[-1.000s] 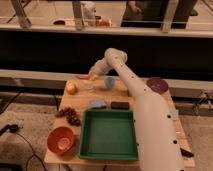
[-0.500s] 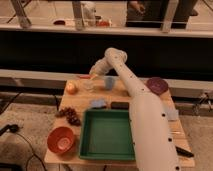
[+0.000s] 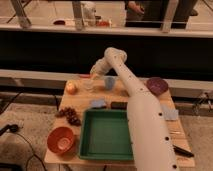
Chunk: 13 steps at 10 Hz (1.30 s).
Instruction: Place pepper in paper cup
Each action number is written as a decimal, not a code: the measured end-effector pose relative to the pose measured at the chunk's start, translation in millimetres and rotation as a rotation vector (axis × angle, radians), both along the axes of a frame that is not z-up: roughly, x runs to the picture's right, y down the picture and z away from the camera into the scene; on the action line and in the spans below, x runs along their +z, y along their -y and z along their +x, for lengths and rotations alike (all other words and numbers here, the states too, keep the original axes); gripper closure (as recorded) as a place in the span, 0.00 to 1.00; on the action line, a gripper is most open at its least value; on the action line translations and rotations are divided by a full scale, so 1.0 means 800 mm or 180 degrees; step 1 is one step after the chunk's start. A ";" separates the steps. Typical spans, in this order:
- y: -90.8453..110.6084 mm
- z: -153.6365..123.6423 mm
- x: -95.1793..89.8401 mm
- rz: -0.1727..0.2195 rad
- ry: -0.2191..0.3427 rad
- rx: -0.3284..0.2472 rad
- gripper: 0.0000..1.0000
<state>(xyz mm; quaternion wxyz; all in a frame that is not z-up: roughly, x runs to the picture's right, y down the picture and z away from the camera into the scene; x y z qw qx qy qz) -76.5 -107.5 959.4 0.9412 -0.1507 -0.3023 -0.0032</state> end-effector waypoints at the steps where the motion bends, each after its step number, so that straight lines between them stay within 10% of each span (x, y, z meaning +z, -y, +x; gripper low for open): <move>1: 0.002 0.001 -0.001 0.0006 -0.0021 0.0001 0.43; 4: 0.004 -0.003 -0.007 0.0027 -0.0030 -0.0023 0.20; 13: 0.002 -0.007 -0.020 0.0038 0.0002 -0.0052 0.27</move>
